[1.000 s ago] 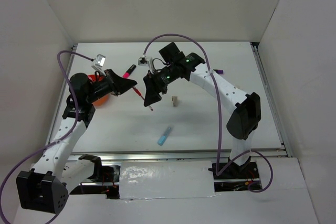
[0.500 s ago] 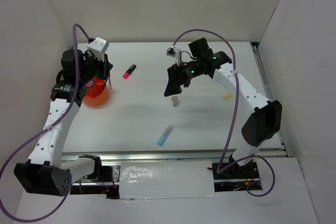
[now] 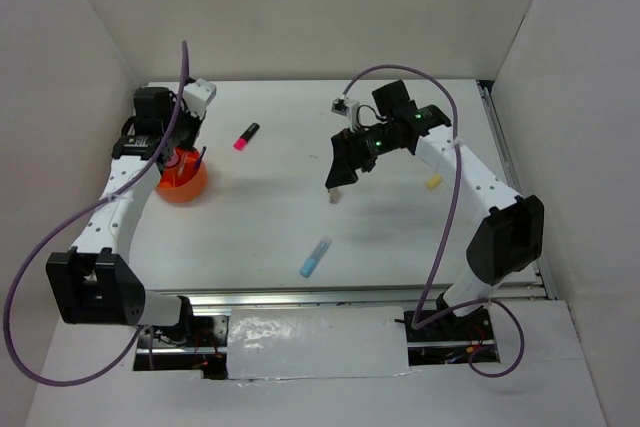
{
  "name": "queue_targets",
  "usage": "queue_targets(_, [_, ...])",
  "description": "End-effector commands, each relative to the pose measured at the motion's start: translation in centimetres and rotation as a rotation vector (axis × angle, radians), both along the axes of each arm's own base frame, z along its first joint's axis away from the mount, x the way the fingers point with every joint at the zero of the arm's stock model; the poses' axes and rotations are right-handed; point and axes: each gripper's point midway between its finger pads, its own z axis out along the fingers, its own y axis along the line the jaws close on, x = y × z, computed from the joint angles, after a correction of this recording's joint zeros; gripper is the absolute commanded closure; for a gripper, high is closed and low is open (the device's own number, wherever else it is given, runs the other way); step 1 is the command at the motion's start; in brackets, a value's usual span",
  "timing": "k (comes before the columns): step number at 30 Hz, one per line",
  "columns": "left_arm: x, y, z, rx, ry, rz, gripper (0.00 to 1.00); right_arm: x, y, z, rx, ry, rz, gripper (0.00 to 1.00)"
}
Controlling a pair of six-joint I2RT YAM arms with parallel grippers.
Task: Sort the stationery into containers
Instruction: Place the pen in the storage box.
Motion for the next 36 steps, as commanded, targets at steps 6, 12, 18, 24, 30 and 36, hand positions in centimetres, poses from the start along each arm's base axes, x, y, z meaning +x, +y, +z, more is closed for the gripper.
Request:
queue_targets(6, [1.5, 1.7, -0.9, 0.039, -0.021, 0.011, 0.94, 0.9, -0.9, 1.3, 0.011, -0.102, -0.028, 0.10])
queue_targets(12, [1.7, 1.8, -2.2, 0.018, -0.007, -0.001, 0.82, 1.4, -1.5, -0.3, -0.038, -0.097, -0.061, 0.10])
queue_targets(18, [1.7, 1.3, -2.2, -0.030, -0.003, -0.006, 0.54, 1.2, -2.1, -1.6, -0.072, -0.083, -0.076, 0.10])
queue_targets(24, [1.0, 0.6, -1.1, -0.075, -0.017, -0.029, 0.35, 1.3, -3.2, -2.3, -0.118, -0.098, -0.105, 0.10])
queue_targets(30, [-0.4, -1.0, 4.0, -0.178, -0.126, -0.046, 0.32, 5.8, -5.9, -3.6, -0.214, -0.167, -0.346, 0.13])
queue_targets(36, [-2.4, -3.1, 6.7, -0.253, -0.146, -0.088, 0.28, 15.0, -11.6, -4.7, -0.446, -0.321, -0.511, 0.16])
